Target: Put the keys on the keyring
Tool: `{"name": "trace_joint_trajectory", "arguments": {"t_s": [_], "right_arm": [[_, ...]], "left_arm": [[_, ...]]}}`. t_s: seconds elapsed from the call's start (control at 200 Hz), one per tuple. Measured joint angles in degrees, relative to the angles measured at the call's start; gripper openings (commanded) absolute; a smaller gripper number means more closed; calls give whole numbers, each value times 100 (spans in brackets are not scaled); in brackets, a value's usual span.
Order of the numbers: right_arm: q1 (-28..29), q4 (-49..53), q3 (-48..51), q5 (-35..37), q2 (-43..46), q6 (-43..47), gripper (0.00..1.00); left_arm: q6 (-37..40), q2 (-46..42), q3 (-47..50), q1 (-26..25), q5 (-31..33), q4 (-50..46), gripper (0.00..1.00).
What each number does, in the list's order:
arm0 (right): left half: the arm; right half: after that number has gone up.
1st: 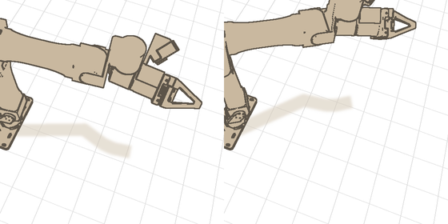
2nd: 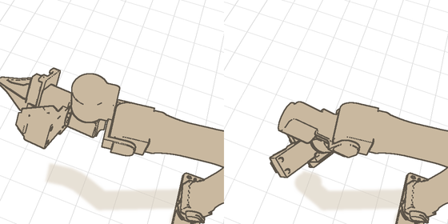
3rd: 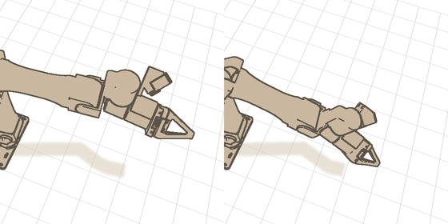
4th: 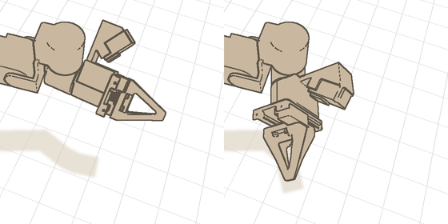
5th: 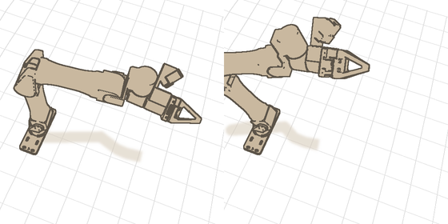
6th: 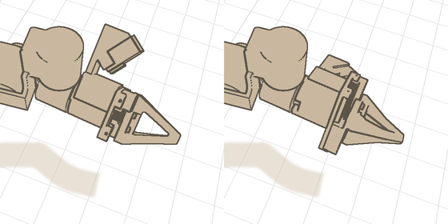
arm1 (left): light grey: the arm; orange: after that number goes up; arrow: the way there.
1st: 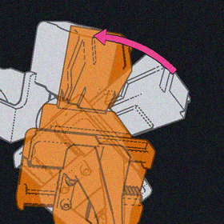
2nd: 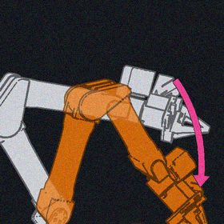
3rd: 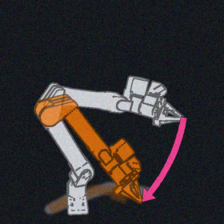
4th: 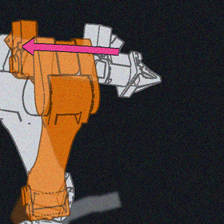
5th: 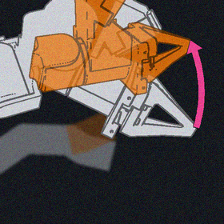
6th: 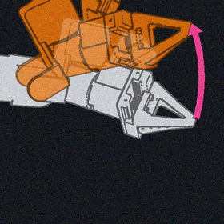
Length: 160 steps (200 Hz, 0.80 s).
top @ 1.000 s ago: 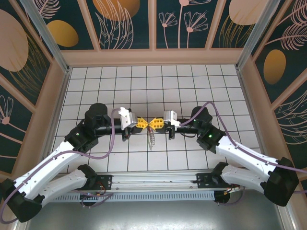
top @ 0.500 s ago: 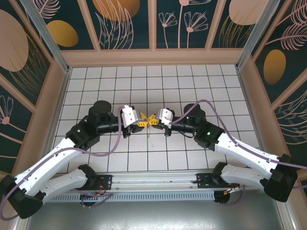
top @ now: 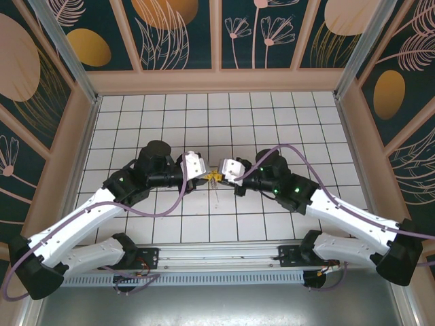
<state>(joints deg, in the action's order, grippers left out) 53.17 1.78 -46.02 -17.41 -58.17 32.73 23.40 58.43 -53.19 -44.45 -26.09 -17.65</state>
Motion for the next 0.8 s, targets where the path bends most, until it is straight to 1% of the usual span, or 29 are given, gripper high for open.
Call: {"name": "trace_joint_trajectory", "arguments": {"t_s": [0.15, 0.235, 0.535, 0.801], "right_arm": [[11, 17, 11, 2, 195, 20, 0], [22, -17, 26, 7, 234, 17, 9], [57, -284, 151, 0, 260, -42, 18], [74, -415, 214, -17, 308, -94, 18]], "left_arm": [[-2, -61, -9, -37, -42, 160, 0], [-4, -98, -2, -59, -46, 219, 0], [-227, -247, 201, -57, -175, 542, 0], [-376, -426, 345, -57, -332, 809, 0]]}}
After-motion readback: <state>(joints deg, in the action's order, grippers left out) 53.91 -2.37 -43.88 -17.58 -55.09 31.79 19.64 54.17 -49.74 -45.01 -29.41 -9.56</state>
